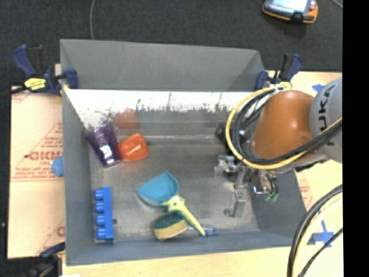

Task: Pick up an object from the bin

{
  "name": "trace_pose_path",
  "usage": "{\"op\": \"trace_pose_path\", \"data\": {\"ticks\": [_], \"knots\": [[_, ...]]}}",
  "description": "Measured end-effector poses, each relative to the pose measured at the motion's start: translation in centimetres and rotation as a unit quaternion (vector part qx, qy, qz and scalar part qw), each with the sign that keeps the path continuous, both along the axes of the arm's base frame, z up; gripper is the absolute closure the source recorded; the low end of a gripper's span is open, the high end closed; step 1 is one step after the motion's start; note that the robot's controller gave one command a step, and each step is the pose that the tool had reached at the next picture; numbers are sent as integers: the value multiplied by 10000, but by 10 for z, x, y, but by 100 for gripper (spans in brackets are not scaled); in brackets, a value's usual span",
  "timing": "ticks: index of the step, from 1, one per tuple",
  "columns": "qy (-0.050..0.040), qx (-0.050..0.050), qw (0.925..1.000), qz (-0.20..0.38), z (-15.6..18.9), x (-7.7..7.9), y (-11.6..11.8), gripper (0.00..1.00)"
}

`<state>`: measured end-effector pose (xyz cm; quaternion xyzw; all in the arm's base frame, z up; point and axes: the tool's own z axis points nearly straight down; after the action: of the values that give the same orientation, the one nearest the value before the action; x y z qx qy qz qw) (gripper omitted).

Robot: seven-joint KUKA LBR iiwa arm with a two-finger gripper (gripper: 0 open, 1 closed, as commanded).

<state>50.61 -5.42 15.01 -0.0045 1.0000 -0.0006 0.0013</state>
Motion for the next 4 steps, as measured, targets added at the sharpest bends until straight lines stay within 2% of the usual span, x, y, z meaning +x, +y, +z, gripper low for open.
{"op": "trace_pose_path", "data": {"ticks": [1, 2, 3, 4], "knots": [[0, 0, 10000, 0, 0, 0, 0, 0], [3, -3, 9956, 934, 77, -30, 15, 0], [-44, -6, 9999, 140, 144, 11, 8, 0], [20, 9, 9971, -761, 65, -21, 80, 0]]}}
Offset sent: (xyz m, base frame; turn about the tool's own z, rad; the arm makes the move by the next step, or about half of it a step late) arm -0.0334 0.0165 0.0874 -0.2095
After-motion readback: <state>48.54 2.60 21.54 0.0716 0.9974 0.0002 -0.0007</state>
